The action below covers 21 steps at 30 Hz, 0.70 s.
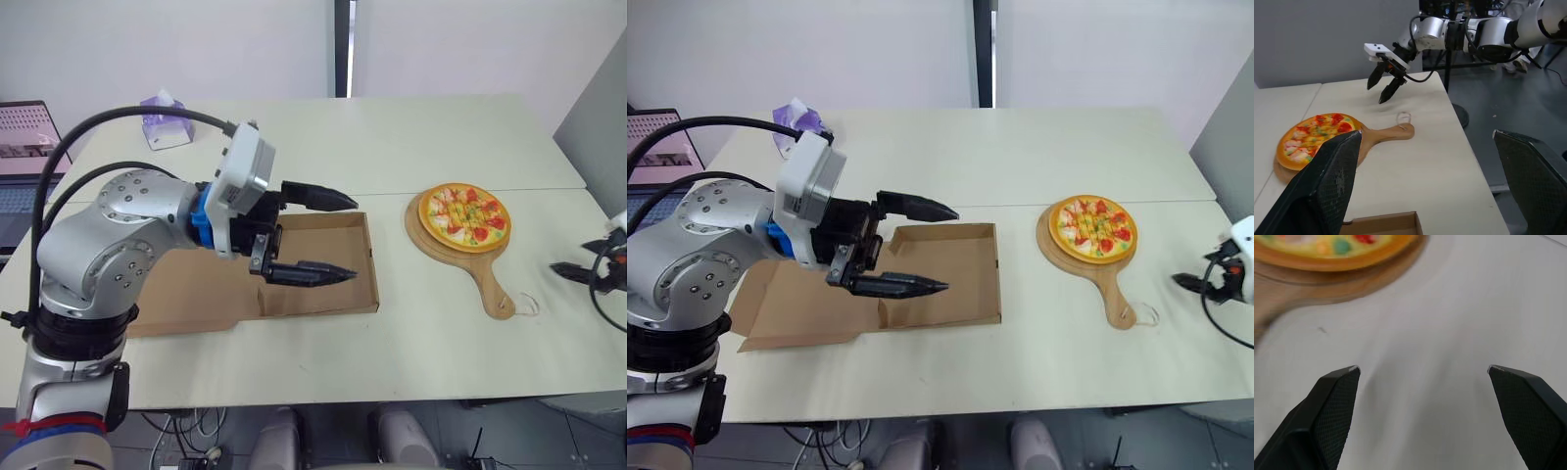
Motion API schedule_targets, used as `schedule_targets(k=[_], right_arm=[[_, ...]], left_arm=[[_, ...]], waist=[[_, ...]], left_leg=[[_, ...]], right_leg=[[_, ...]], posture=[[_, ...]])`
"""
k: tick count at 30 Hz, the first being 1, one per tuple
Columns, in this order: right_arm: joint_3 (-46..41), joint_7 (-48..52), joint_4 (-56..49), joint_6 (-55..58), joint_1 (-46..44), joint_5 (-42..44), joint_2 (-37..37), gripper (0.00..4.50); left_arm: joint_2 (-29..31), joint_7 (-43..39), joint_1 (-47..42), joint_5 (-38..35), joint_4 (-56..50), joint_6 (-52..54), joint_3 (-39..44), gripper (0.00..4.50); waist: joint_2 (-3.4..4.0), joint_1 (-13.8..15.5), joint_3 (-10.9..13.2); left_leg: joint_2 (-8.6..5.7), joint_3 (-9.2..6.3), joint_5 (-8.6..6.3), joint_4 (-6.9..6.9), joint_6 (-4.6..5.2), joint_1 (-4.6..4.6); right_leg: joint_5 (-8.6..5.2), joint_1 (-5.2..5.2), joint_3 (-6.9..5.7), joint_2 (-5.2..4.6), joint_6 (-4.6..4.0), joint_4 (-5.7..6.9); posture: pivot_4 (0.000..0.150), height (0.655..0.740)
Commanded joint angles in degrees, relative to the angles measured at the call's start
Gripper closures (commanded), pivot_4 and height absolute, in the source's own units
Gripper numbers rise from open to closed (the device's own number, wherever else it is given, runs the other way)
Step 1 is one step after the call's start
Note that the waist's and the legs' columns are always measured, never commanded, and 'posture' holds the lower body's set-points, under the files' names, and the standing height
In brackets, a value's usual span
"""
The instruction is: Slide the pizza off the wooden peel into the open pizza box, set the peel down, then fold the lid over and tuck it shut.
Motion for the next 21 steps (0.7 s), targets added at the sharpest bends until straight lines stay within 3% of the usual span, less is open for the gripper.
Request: schedule_targets(k=[1, 7, 14, 21], right_arm=[[-4.06, -4.55, -20.49, 11.76, 4.67, 5.94, 1.57, 0.00], [-2.05, -17.55, -37.42, 20.85, 8.74, 5.35, 8.72, 0.00], [-2.03, -31.60, -43.49, 26.97, 9.35, 1.55, 16.02, 0.00], [-5.30, -36.89, -49.09, 30.66, 12.93, 1.57, 19.14, 0.00]], left_arm=[[-0.33, -0.38, 0.84, 1.41, -0.67, -2.40, 0.40, 0.02], [-1.95, 2.04, 2.00, 1.97, -1.90, -2.69, 0.51, 0.02], [-1.38, 3.49, 2.89, 1.53, -3.72, -1.88, 1.43, 0.02], [-1.38, 4.45, 3.54, 0.70, -4.80, -1.39, 1.81, 0.02]], waist=[[0.00, 0.25, 0.00], [-0.05, 1.97, 0.01], [-0.05, 2.93, 0.01], [-0.04, 2.93, 0.01]], left_leg=[[0.00, -0.06, 0.00, 0.01, 0.00, 0.00], [0.00, -0.27, 0.00, 0.03, 0.00, -0.14], [-0.05, -0.35, -0.01, -0.04, 0.01, -0.26], [-0.05, -0.37, -0.01, -0.10, 0.02, -0.26]], right_leg=[[0.00, 0.03, -0.02, 0.00, 0.00, -0.01], [0.02, 0.05, -0.12, -0.09, 0.04, -0.19], [0.07, 0.07, -0.13, -0.20, 0.11, -0.48], [0.07, 0.07, -0.15, -0.19, 0.11, -0.53]], posture=[[0.150, 0.7400], [0.150, 0.7400], [0.150, 0.7400], [0.150, 0.7400]])
